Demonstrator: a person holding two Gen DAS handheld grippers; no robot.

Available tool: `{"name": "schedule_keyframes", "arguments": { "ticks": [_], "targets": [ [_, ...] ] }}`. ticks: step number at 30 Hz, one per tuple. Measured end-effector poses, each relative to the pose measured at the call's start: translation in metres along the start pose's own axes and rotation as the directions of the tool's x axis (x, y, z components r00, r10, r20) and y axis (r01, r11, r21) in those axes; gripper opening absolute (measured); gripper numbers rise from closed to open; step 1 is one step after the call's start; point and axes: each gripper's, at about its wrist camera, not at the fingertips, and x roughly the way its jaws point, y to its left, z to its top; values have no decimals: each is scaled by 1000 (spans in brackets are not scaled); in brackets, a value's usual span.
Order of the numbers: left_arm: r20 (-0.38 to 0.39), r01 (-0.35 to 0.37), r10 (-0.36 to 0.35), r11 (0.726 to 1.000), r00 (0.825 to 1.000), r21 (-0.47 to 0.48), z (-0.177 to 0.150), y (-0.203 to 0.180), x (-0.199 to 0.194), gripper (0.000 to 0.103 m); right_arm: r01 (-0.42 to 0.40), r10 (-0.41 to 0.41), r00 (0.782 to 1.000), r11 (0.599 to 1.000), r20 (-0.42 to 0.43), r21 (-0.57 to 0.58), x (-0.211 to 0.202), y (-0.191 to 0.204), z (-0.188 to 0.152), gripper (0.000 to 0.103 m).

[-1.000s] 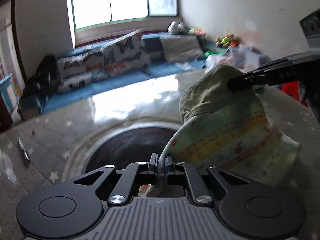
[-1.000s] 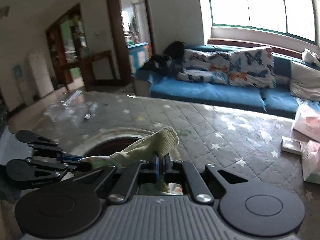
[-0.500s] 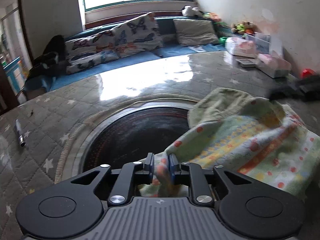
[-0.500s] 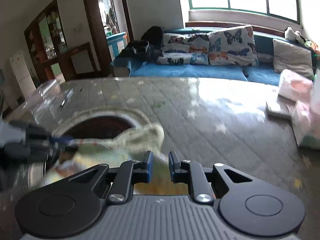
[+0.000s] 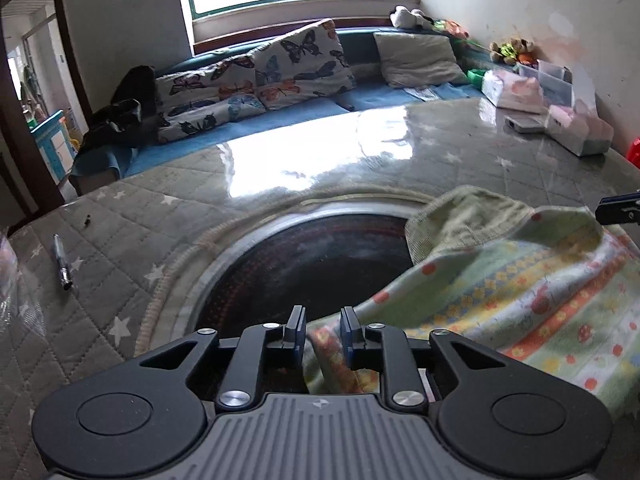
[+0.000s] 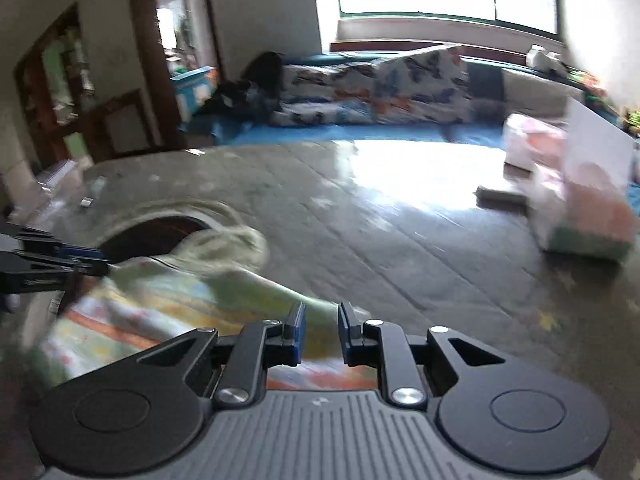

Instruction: Fold clothes

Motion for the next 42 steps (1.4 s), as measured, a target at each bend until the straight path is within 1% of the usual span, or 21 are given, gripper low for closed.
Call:
{"name": "schedule_keyframes", "arguments": {
  "ticks": [3, 6, 9, 11, 13, 15, 17, 20, 25, 26, 29, 31, 33, 35, 40, 42],
  "targets": [
    [16, -10, 10, 1000, 1000, -17, 5, 3, -4, 21, -69, 69, 998, 997, -12, -32, 10, 20, 8, 17],
    [24, -4, 5, 999, 1000, -35, 11, 3, -8, 21, -99, 97, 995, 993, -35, -64, 26, 36, 12, 17],
    [30, 56, -55, 998, 998, -42, 15, -3, -13, 21, -97, 93, 994, 993, -65, -69, 47, 44, 17, 17],
    [26, 104, -103, 994, 994, -34, 17, -12, -14, 27, -95, 90, 993, 994, -78, -60, 59, 45, 20, 17],
    [21, 144, -143, 989, 989, -24, 20, -22, -11, 29, -100, 96, 992, 994, -82, -44, 66, 45, 21, 17],
    [15, 179, -179, 984, 984, -12, 25, -33, -7, 31, -102, 99, 992, 994, -79, -35, 66, 46, 24, 17],
    [4, 199, -199, 980, 980, -6, 28, -40, 2, 33, -106, 103, 992, 994, -73, -36, 62, 46, 25, 17],
    [-13, 227, -227, 974, 974, 3, 32, -51, 15, 34, -116, 112, 992, 990, -67, -73, 51, 49, 22, 18],
    [-35, 208, -208, 978, 977, -14, 32, -47, 34, 34, -160, 148, 986, 971, -80, -177, 35, 68, 9, 20],
    [-38, 204, -205, 979, 978, -16, 31, -46, 35, 34, -166, 153, 985, 966, -81, -196, 34, 73, 7, 22],
    [-47, 195, -196, 980, 979, -23, 30, -42, 39, 34, -192, 173, 980, 951, -98, -241, 32, 85, 0, 22],
    [-50, 195, -196, 980, 979, -29, 30, -41, 39, 34, -212, 187, 975, 939, -118, -271, 30, 94, -6, 22],
    [-50, 192, -193, 981, 980, -27, 29, -42, 39, 35, -223, 191, 972, 929, -135, -296, 26, 101, -12, 26],
    [-49, 189, -190, 982, 981, -24, 29, -43, 38, 35, -239, 203, 968, 920, -146, -311, 18, 106, -19, 28],
    [-38, 175, -176, 984, 984, -31, 27, -42, 34, 35, -272, 225, 960, 887, -167, -373, -6, 123, -41, 28],
    [-26, 164, -165, 986, 986, -30, 27, -42, 28, 34, -278, 228, 959, 870, -167, -407, -15, 128, -49, 28]
  ]
}}
